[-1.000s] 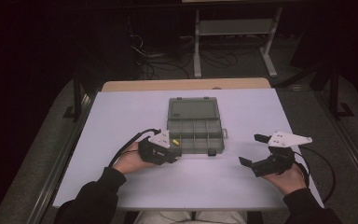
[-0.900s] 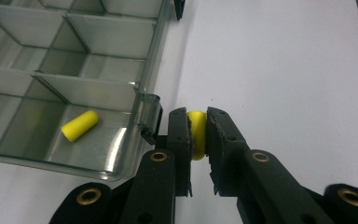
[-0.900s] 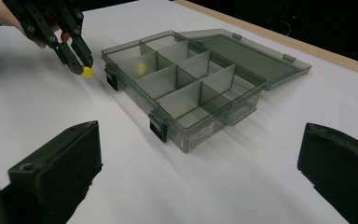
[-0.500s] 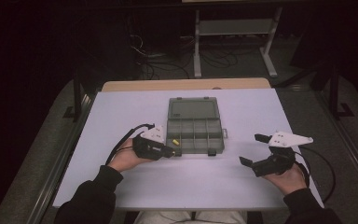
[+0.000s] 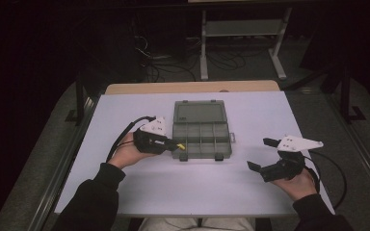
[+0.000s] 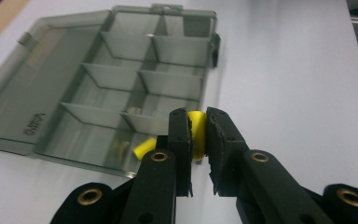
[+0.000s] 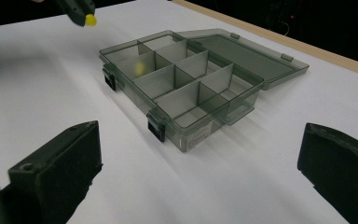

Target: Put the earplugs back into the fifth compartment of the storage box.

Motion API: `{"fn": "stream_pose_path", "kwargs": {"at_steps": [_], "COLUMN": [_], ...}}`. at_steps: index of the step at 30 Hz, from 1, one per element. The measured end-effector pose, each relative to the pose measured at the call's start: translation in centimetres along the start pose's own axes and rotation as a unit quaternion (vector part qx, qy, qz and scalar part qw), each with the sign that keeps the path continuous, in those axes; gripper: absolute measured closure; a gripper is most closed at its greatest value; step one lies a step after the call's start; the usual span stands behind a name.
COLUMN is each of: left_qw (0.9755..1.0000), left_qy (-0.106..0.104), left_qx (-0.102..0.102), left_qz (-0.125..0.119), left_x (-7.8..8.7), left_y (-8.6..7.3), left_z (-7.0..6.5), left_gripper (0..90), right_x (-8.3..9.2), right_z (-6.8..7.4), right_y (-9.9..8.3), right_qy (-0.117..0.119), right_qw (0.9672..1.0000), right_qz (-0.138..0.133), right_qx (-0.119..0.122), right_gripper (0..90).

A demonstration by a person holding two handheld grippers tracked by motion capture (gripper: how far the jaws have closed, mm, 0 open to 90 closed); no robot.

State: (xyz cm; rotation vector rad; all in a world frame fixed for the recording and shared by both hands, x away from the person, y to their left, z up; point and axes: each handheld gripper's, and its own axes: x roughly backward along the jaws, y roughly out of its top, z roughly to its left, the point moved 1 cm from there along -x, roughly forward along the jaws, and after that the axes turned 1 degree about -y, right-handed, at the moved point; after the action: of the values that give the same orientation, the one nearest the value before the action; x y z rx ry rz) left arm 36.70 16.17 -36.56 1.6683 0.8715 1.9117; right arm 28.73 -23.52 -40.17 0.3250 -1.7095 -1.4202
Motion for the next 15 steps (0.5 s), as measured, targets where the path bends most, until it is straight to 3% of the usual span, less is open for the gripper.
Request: {"fn": "stream_pose_path", "kwargs": {"at_steps": [5, 7, 11, 15], "left_qw": [0.9998, 0.9992, 0.9983, 0.9978], "left_qy": [0.014, 0.019, 0.021, 0.024], "left_qx": [0.013, 0.034, 0.053, 0.059], "left_qz": [-0.001, 0.0, 0.007, 0.016], "left_x": [0.0, -0.4, -1.3, -2.1], "left_y": [0.5, 0.4, -0.1, -0.5], "left_z": [1.1, 1.7, 2.5, 3.0], "left_gripper": [80.5, 80.5, 80.5, 80.4], "right_x": [0.0, 0.0, 0.0, 0.0], "right_z": [0.0, 0.0, 0.0, 0.0], "right_y": [0.0, 0.0, 0.0, 0.0], "right_qy": [0.0, 0.001, 0.001, 0.002], "right_qw": [1.0, 1.0, 1.0, 1.0], "right_qz": [-0.001, 0.0, 0.001, 0.001], "right_qx": [0.0, 0.0, 0.0, 0.0], "right_gripper": [0.0, 0.0, 0.0, 0.0]}}
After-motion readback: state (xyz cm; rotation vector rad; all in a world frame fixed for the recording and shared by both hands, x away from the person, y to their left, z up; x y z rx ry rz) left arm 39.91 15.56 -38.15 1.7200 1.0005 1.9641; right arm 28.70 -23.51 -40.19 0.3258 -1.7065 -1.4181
